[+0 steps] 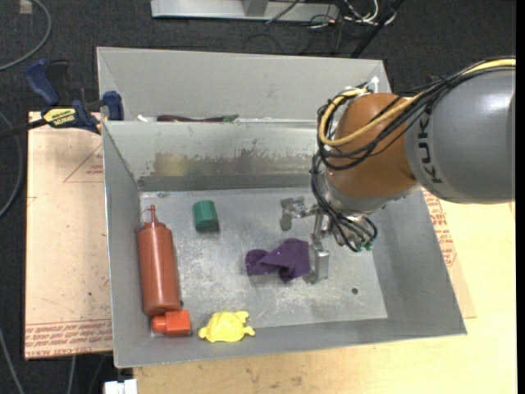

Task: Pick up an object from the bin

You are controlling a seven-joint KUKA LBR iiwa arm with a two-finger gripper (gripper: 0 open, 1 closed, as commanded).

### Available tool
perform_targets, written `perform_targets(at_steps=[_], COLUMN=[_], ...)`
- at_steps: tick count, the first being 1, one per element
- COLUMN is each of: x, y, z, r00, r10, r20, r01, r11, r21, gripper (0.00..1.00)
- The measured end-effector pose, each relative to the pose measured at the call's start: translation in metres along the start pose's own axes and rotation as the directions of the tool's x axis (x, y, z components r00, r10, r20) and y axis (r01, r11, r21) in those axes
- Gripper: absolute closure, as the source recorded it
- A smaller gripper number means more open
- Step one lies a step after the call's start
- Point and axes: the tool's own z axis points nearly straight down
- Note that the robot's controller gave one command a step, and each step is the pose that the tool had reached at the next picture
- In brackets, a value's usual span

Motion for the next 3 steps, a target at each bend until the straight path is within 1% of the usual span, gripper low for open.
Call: perform_targets(at_steps=[1, 2, 3], x=[-0.008, -0.012, -0.012], y=[0.004, 0.002, 0.002], z=[0.048, 0.066, 0.066], r00=[0.997, 1.0, 1.0], r10=[-0.078, -0.02, -0.02], r20=[0.011, 0.004, 0.004], r01=[0.078, 0.02, 0.02], r11=[0.997, 1.0, 1.0], r21=[-0.004, -0.001, -0.001], gripper=[0.0, 1.0, 1.0])
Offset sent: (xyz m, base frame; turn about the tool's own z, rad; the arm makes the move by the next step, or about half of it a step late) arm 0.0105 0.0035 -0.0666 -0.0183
